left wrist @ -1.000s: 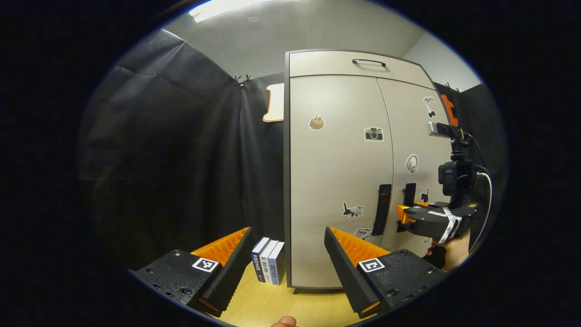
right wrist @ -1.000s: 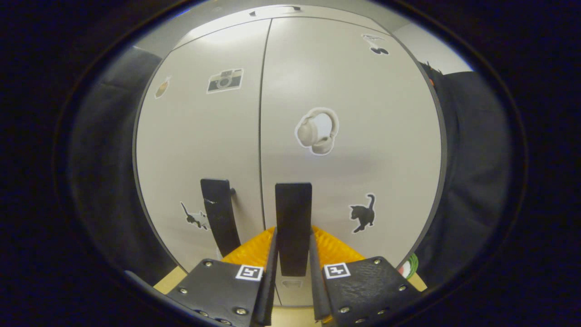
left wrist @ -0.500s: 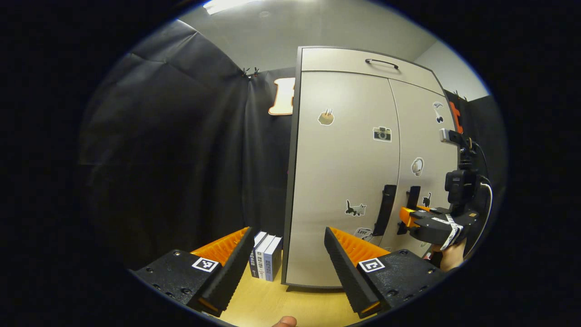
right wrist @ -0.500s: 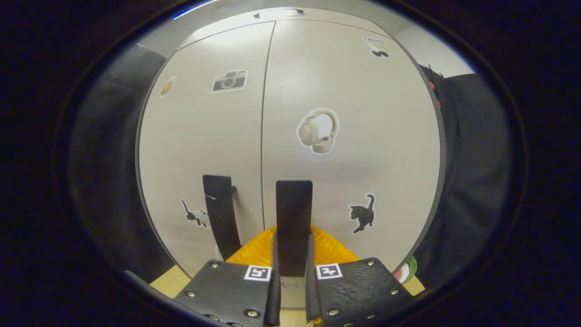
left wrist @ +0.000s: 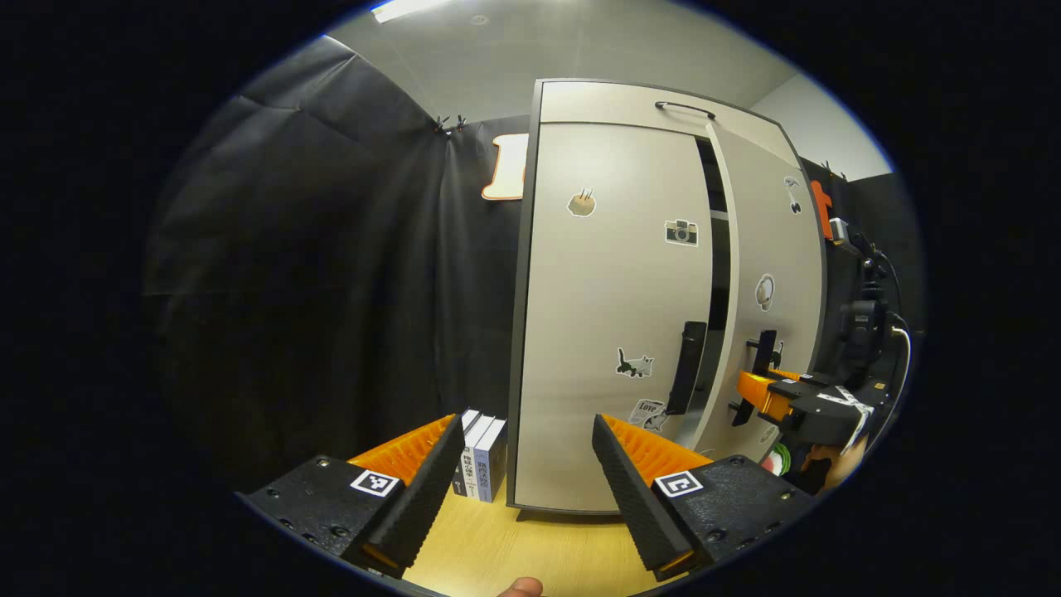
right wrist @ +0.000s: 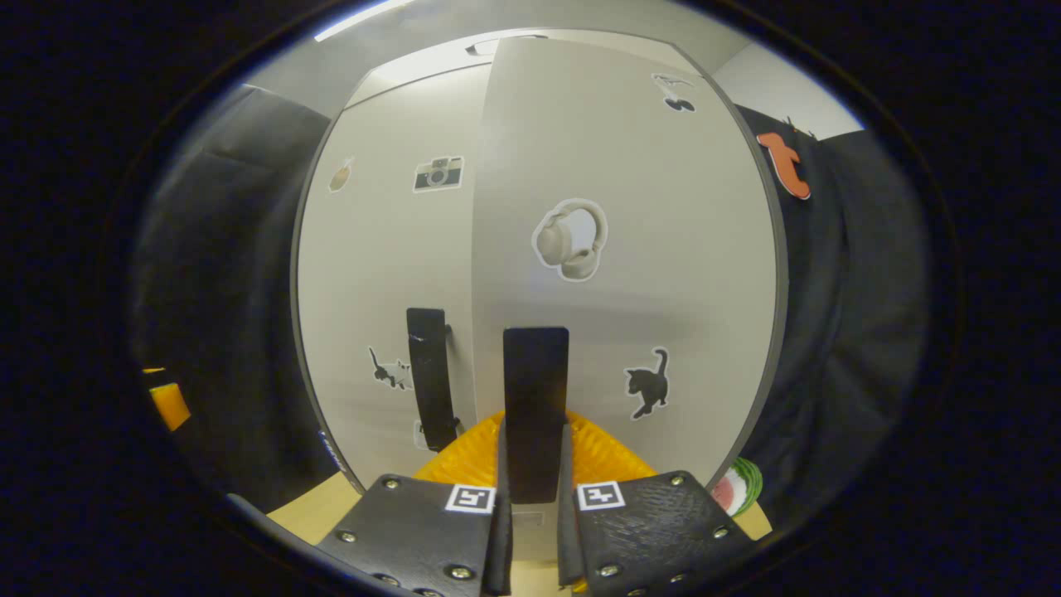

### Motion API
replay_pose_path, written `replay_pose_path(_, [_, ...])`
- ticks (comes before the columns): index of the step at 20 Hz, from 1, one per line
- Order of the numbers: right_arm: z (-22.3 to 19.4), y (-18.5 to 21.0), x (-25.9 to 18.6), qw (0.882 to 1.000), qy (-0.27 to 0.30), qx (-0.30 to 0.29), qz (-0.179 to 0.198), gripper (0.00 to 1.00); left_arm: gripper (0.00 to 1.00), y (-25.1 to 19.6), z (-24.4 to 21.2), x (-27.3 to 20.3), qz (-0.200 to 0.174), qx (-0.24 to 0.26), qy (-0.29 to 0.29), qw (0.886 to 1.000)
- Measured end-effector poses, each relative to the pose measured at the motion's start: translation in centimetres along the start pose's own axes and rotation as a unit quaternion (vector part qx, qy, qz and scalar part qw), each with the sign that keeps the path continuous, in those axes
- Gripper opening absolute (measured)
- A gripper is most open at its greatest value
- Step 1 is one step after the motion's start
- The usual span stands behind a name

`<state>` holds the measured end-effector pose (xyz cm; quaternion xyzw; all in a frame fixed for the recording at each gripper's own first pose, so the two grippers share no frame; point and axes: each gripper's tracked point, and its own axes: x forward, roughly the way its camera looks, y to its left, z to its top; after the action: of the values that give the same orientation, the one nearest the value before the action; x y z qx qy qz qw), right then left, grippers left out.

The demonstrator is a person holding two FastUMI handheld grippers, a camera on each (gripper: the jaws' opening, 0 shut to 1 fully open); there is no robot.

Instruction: Open the right door of the double-door shoe cabinet with the right hand, and open the left door with the left hand.

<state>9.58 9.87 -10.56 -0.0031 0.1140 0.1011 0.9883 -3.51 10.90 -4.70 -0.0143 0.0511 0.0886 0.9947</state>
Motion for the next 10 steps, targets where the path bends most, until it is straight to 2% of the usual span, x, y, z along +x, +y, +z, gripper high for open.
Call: replay_pose_path(10, [-0.1, -0.4, -1.6, 0.999, -0.010, -0.007, 0.040, 0.22, 0.96, 0.3, -0.3, -0.8, 0.005, 0.010, 0.008, 1.000])
